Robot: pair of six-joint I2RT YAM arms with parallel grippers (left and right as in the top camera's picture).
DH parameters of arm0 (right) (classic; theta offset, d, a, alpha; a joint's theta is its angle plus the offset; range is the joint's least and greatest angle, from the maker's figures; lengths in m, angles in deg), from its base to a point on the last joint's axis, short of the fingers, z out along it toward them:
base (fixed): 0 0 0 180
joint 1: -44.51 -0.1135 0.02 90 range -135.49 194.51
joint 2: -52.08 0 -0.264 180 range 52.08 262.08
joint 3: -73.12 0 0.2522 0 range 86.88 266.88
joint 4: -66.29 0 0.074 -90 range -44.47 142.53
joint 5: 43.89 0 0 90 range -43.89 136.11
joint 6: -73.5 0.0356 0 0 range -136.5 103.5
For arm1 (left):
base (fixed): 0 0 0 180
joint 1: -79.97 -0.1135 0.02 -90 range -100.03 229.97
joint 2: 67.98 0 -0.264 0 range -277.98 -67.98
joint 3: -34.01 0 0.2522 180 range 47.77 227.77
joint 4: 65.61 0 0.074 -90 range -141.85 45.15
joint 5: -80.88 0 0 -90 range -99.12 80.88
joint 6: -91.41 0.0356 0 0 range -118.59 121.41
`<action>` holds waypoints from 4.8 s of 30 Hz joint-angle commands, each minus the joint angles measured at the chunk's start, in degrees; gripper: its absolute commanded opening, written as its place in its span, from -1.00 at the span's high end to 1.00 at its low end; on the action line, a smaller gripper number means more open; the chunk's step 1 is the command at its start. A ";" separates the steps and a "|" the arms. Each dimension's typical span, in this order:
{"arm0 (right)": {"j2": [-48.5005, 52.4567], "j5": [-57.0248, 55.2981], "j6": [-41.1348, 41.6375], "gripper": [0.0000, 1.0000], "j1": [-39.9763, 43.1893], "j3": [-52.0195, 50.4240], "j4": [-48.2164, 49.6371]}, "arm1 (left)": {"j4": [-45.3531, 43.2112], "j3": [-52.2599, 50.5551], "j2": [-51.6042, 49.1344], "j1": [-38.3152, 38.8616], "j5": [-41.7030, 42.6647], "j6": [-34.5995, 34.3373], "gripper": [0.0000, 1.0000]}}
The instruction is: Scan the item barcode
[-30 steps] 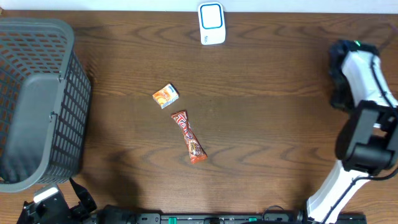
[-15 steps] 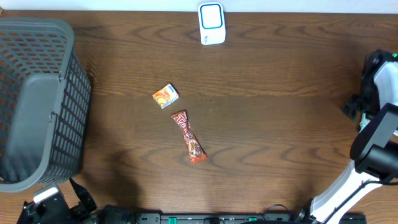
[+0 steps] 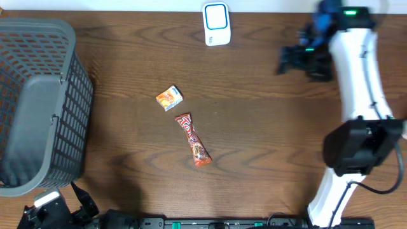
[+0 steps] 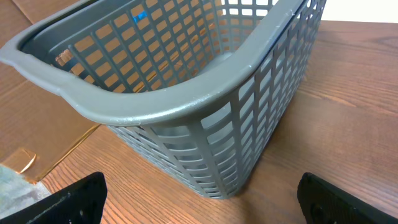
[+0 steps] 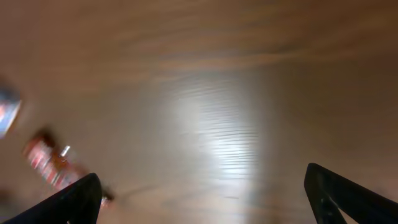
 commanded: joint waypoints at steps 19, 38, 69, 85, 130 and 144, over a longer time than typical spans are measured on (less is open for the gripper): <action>-0.35 -15.39 12.55 -0.98 -42.16 -13.53 12.22 | 0.00 0.04 0.42 -0.20 -0.31 0.74 -0.95; 0.15 -33.42 17.40 -0.75 -53.59 -27.74 28.11 | 0.00 0.04 0.42 -0.20 -0.31 0.74 -0.96; 6.91 -7.67 0.24 0.98 -51.45 -26.53 24.72 | 0.00 0.04 0.42 -0.20 -0.33 0.74 -0.96; 5.62 55.06 -36.00 0.98 -26.77 -26.08 11.74 | 0.00 0.04 0.42 -0.20 -0.31 0.74 -0.96; 9.60 11.34 -1.55 0.98 -53.02 -31.89 20.83 | 0.00 0.04 0.42 -0.20 -0.33 0.74 -0.95; 9.62 59.91 -45.90 0.98 -33.18 -30.34 5.84 | 0.00 0.04 0.42 -0.20 -0.33 0.74 -0.96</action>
